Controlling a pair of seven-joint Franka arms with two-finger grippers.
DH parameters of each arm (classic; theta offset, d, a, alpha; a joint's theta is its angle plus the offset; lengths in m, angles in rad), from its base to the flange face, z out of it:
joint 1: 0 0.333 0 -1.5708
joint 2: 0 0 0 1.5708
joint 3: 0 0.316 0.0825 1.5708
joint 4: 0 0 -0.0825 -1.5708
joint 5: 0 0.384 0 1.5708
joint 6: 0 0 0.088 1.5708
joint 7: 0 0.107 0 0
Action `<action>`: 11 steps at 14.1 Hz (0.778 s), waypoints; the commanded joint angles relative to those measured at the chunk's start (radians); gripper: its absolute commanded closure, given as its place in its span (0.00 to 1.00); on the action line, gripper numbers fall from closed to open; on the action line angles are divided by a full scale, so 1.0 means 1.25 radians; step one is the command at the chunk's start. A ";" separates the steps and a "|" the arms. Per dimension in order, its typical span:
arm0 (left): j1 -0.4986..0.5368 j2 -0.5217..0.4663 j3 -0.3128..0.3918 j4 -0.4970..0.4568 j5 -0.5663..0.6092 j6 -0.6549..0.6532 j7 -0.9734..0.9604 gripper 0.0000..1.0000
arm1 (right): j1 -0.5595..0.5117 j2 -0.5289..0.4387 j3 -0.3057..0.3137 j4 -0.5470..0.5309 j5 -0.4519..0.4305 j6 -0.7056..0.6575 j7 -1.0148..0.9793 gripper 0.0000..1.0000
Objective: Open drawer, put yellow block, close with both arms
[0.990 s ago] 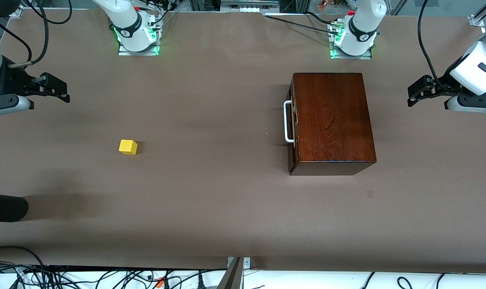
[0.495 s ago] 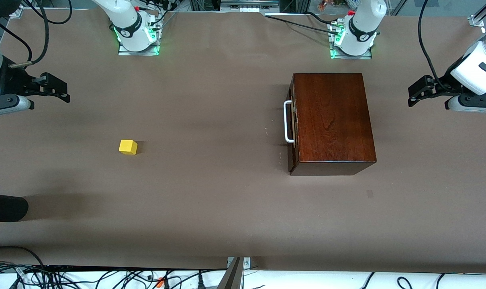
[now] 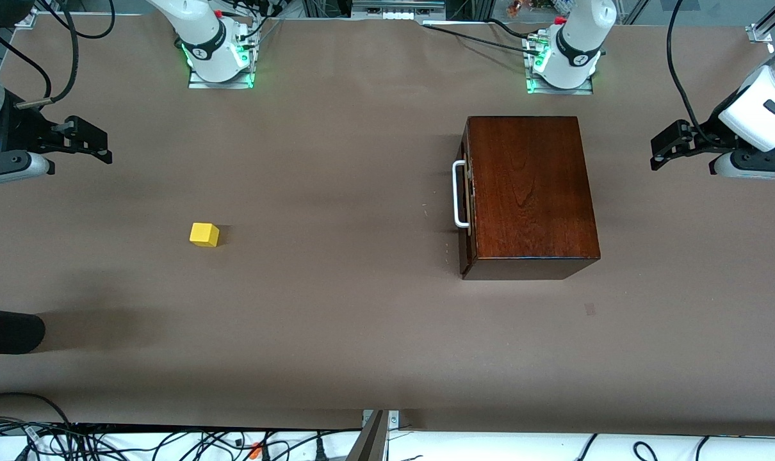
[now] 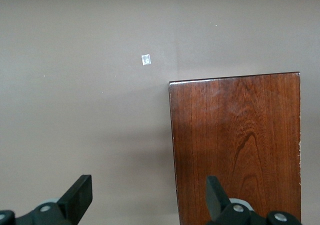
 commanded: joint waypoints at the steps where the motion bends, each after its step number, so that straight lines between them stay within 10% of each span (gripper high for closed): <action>1: 0.005 0.010 -0.005 0.019 -0.023 -0.002 0.006 0.00 | -0.001 -0.001 0.003 0.005 0.002 0.002 -0.008 0.00; 11: -0.010 0.015 -0.089 0.018 -0.012 0.015 -0.087 0.00 | -0.001 -0.001 0.000 0.004 0.002 0.003 -0.009 0.00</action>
